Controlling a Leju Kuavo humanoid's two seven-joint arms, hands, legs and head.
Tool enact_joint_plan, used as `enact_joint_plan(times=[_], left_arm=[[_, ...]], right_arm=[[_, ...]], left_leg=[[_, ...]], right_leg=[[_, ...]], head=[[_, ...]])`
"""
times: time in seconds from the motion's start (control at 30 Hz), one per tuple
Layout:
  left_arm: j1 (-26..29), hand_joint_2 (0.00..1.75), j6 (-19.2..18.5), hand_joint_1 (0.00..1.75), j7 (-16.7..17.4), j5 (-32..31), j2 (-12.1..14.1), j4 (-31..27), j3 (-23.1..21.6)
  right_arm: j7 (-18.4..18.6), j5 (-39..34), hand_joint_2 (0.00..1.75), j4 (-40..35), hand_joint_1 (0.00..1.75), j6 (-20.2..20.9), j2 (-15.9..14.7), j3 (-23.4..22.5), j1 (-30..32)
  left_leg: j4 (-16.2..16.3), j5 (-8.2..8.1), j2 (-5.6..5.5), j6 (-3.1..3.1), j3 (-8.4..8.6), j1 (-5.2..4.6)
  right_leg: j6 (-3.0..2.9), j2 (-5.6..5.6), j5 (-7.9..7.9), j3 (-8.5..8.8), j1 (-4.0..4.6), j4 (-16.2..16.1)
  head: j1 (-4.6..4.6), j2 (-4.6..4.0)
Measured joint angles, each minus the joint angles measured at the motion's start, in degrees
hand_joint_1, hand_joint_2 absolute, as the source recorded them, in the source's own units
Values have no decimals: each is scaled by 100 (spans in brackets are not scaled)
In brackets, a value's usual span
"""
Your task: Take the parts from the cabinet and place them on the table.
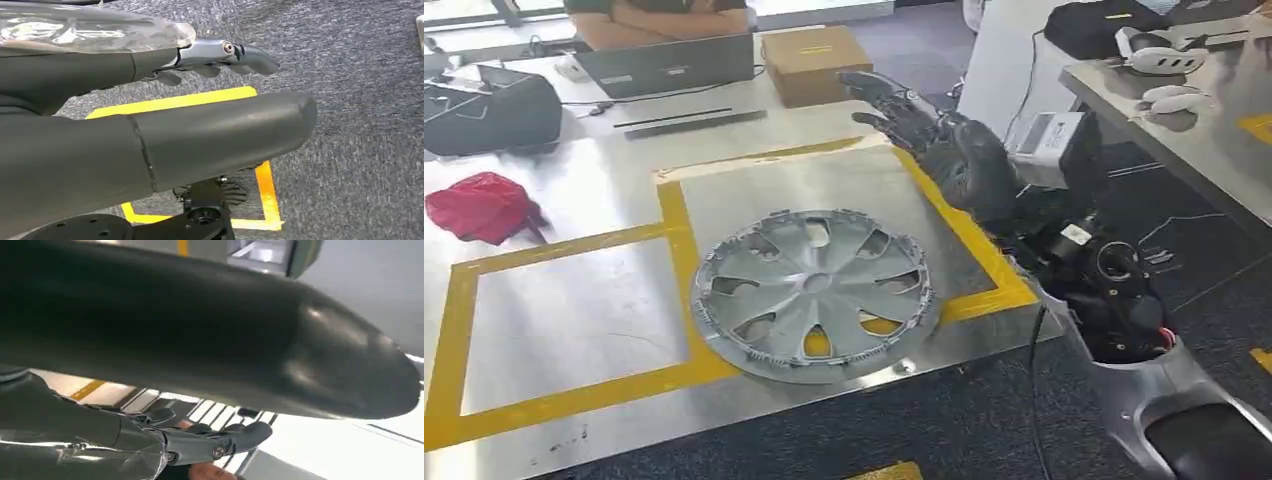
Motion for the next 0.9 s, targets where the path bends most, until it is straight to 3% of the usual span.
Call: enact_joint_plan(times=[0.17,0.33,0.47,0.9], left_arm=[[-12,0,17,0,22,-42,-22,0,0],[-16,0,20,0,81,-70,-22,0,-2],[-2,0,37,0,100,-70,-24,0,-2],[-1,0,61,0,138,-107,-44,0,-7]], right_arm=[[-109,-683,0,90,0,2,-20,-190,242],[-57,-977,0,136,0,266,-28,-262,513],[11,-1079,0,136,0,523,-28,-212,720],[17,-1201,0,136,0,503,-26,-114,845]], left_leg=[[0,-1,-1,-1,2,0],[0,-1,-1,-1,3,-1],[-2,-2,-4,-2,3,0],[-3,-3,-4,-3,6,0]], right_leg=[[0,-1,0,4,0,0],[0,0,0,6,0,0],[-1,-2,-2,9,4,0],[-3,-3,-3,12,4,0]], head=[[-6,0],[-13,0],[-20,0],[-30,0]])
